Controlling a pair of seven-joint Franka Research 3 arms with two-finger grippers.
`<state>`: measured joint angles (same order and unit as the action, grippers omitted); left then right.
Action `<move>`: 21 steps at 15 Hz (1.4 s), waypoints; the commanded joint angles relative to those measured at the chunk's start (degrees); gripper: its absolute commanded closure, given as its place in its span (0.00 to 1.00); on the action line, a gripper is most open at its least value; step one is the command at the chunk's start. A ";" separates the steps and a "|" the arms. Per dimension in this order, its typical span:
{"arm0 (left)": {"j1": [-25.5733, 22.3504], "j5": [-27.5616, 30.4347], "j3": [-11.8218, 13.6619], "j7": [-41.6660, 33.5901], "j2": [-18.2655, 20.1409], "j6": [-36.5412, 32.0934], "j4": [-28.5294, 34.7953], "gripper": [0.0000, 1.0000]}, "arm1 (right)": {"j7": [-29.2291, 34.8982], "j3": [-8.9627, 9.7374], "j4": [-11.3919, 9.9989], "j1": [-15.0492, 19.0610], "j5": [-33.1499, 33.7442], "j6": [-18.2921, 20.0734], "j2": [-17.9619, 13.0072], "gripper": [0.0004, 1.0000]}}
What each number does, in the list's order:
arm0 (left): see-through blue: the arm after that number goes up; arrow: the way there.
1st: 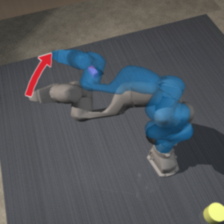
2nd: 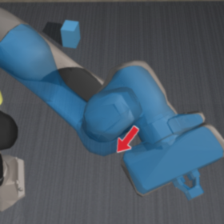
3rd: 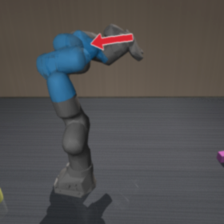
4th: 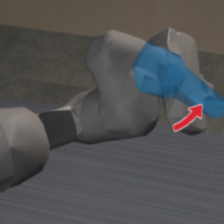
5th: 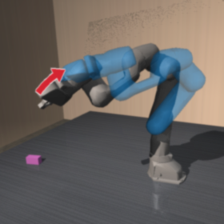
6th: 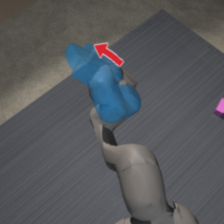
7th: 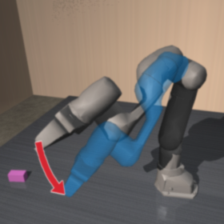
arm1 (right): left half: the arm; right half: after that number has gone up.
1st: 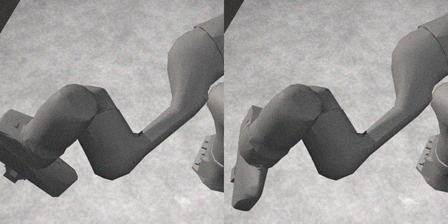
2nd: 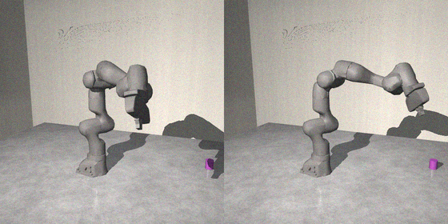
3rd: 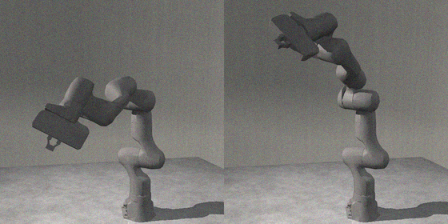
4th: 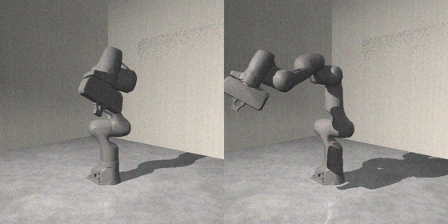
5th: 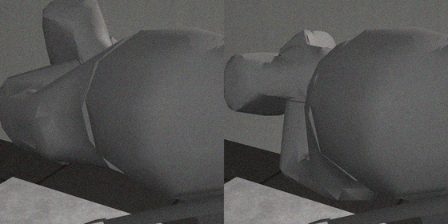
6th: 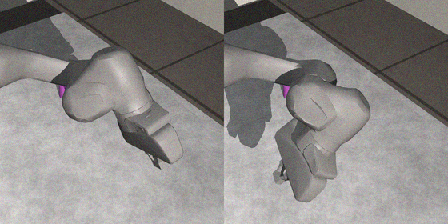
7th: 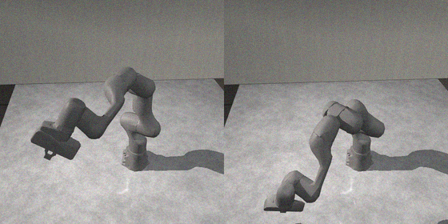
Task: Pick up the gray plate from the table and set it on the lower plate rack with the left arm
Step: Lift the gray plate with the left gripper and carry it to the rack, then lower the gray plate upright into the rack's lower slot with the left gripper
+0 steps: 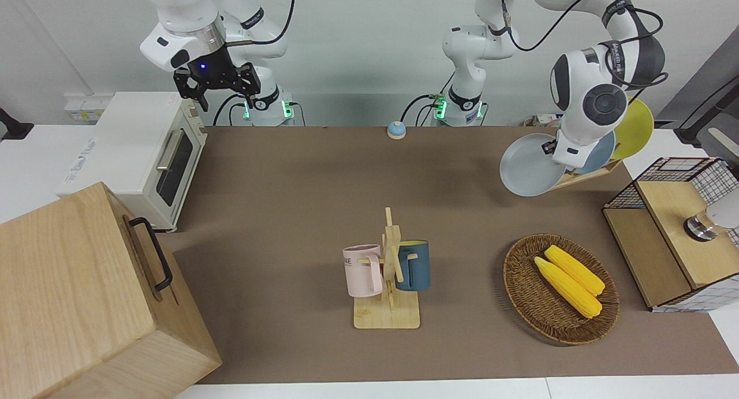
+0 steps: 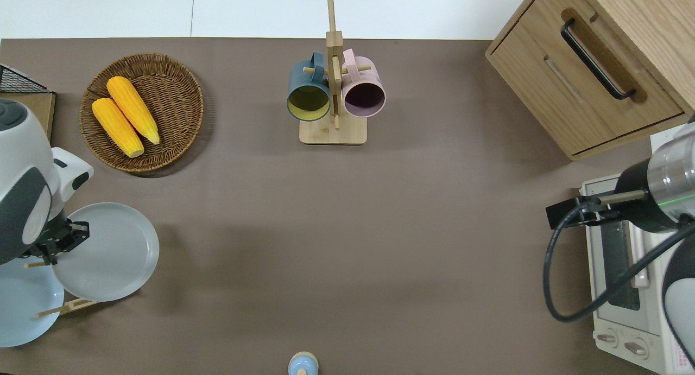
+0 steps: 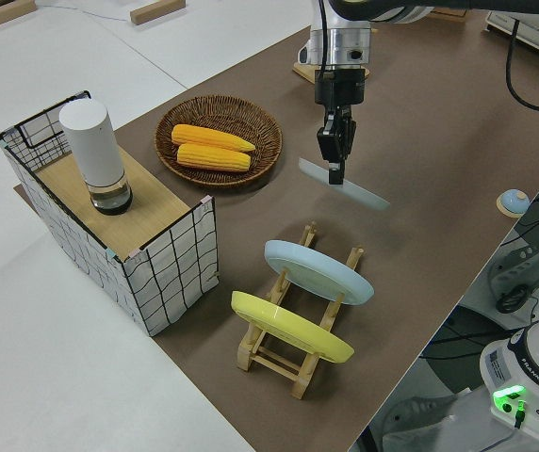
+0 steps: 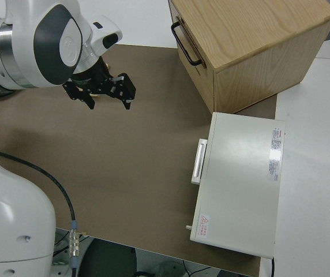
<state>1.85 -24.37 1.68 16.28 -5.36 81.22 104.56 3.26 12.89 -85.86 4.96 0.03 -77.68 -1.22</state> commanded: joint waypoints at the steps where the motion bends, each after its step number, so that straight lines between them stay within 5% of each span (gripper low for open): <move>1: 1.14 -8.75 -1.42 3.92 -0.09 -5.80 0.03 1.00 | -0.19 0.38 0.35 0.85 -0.21 0.87 -0.27 0.01; 8: 1.06 -17.45 -1.77 17.00 -1.67 -10.03 5.55 1.00 | -0.18 0.38 0.35 0.85 -0.20 0.87 -0.27 0.01; 14: 1.32 -17.03 -1.95 21.32 -2.81 -9.86 6.71 1.00 | -0.19 0.38 0.35 0.85 -0.20 0.87 -0.27 0.01; 21: 1.49 -16.41 -5.20 25.11 -3.26 -9.94 6.62 0.99 | -0.10 0.38 0.35 0.85 -0.21 0.87 -0.27 0.01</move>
<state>2.78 -40.23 -2.94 39.32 -8.50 72.03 110.69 3.26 12.89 -85.86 4.96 0.03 -77.68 -1.22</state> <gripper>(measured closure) 0.974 0.009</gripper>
